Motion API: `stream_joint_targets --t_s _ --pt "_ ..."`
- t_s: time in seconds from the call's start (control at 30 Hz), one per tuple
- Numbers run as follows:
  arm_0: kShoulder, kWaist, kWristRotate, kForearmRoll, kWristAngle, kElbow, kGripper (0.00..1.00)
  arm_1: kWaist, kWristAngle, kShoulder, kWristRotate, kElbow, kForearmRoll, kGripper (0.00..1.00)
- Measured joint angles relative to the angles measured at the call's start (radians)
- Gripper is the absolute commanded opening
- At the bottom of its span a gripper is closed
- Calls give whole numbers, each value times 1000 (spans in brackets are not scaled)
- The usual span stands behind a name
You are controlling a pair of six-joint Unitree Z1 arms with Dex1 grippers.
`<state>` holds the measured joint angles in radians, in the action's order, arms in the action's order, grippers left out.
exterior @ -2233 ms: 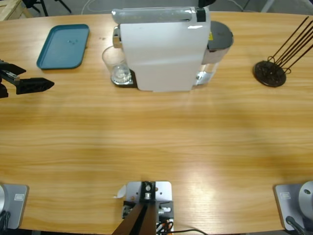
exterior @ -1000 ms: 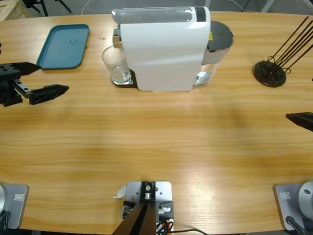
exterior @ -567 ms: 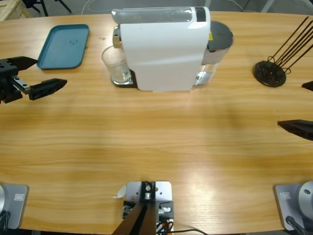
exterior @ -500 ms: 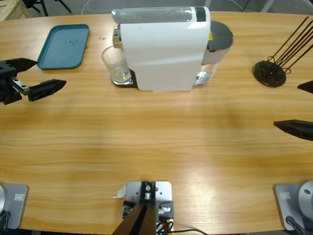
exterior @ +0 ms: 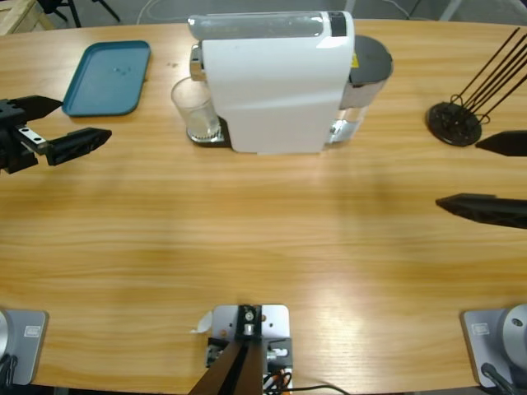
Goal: Pour coffee
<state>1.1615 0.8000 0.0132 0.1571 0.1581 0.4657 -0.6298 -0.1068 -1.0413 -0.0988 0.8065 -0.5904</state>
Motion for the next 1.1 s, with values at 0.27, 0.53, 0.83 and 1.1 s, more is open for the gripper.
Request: stream_joint_targets --t_s 0.27,0.53,0.83,1.1 --pt "17 0 0 8 0 0 1000 -3 0 -9 0 0 0 1000" --pt "17 0 0 10 0 0 1000 -3 0 -9 3 0 10 1000" --pt "24 0 0 16 0 0 1000 -3 0 -9 3 0 14 1000" --pt "35 0 0 16 0 0 1000 -4 0 -13 4 0 15 1000"
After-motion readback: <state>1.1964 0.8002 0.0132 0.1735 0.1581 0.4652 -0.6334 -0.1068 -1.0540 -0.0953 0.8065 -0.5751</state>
